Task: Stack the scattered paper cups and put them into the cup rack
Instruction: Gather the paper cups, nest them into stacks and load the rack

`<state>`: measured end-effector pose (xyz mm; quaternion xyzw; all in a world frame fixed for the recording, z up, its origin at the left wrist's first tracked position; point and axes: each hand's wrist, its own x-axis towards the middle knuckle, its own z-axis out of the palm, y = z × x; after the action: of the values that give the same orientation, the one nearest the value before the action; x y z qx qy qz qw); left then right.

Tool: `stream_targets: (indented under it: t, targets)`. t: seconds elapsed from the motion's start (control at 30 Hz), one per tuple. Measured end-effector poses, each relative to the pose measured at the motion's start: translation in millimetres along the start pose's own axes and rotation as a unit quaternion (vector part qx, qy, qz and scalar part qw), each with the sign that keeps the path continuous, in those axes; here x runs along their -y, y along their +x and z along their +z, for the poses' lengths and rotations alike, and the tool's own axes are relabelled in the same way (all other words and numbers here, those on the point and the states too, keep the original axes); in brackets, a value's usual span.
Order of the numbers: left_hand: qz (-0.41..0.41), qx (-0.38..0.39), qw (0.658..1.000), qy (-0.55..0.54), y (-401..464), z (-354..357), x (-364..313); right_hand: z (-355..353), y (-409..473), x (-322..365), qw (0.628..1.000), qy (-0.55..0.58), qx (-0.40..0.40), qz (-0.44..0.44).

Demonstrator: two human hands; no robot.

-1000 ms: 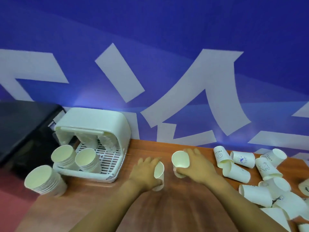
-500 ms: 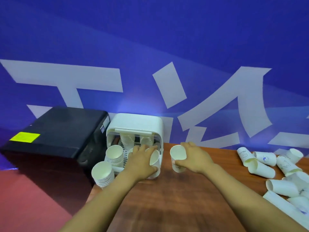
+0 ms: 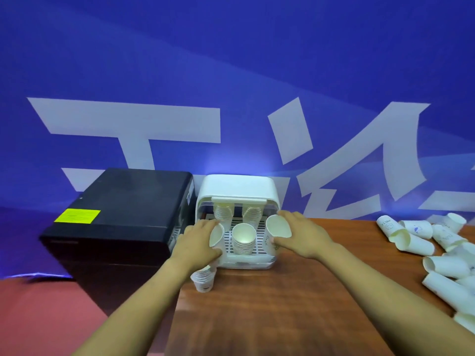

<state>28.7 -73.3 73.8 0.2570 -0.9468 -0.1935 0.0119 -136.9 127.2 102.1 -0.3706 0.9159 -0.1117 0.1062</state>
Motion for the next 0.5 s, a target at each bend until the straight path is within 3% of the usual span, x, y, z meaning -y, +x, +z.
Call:
stream_targets:
  t: [0.5]
  targets:
    - [0.029, -0.009, 0.999, 0.011, 25.5, -8.6, 15.4, 20.0, 19.3, 41.1, 1.0, -0.022, 0.021, 0.006]
